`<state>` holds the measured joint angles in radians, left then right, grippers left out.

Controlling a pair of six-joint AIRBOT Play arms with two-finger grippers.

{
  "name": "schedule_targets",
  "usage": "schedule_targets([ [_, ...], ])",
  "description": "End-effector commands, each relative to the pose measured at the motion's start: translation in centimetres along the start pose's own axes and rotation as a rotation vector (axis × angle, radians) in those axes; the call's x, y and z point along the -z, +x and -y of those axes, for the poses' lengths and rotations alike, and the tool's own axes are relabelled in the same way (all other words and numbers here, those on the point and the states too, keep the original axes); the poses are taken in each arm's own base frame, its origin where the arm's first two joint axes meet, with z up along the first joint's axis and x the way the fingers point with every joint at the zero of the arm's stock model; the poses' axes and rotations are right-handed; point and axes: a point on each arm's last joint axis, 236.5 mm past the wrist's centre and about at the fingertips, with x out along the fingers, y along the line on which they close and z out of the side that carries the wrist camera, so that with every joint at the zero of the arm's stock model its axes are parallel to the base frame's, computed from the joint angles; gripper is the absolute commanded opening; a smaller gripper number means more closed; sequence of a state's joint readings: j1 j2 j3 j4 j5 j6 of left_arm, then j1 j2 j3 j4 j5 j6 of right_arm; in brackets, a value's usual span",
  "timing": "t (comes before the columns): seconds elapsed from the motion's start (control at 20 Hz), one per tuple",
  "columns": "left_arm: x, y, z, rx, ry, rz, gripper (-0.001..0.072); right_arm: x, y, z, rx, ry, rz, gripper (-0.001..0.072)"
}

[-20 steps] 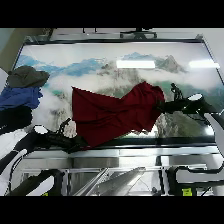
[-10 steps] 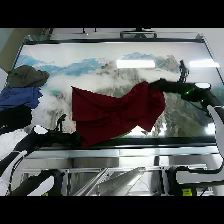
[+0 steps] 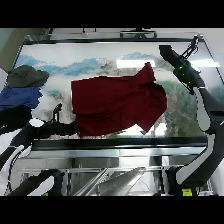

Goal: Fold the shirts.

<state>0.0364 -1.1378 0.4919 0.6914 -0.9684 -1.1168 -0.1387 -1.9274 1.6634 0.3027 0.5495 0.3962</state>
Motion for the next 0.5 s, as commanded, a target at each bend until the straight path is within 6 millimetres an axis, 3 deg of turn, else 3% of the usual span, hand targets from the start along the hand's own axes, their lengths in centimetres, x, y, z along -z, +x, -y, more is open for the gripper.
schedule_targets([
  [0.0, -1.6, -0.7, 0.8, 0.005, 0.028, 0.033, 0.0029, -0.4, -1.2, 0.1, -0.027, -0.041, -0.088, 0.0326],
  [0.1, -2.1, -0.9, 0.6, -0.016, 0.054, 0.037, 0.0029, -0.7, -4.9, 0.8, 0.009, -0.049, -0.234, 0.0326],
  [0.2, -2.7, -1.0, 0.0, -0.043, 0.078, 0.022, 0.0029, -0.6, -10.3, 5.0, 0.191, -0.039, -0.402, 0.0326],
  [0.3, -3.3, -1.0, -0.5, -0.043, 0.063, 0.000, 0.0029, -0.3, -17.9, 10.3, 0.412, 0.030, -0.551, 0.0325],
  [0.4, -4.1, -1.0, -0.8, -0.026, 0.036, -0.026, 0.0029, 0.9, -25.0, 13.6, 0.526, 0.161, -0.644, 0.0325],
  [0.45, -4.4, -1.1, -0.7, -0.014, 0.038, -0.042, 0.0029, 2.0, -27.7, 14.5, 0.547, 0.234, -0.665, 0.0325],
])
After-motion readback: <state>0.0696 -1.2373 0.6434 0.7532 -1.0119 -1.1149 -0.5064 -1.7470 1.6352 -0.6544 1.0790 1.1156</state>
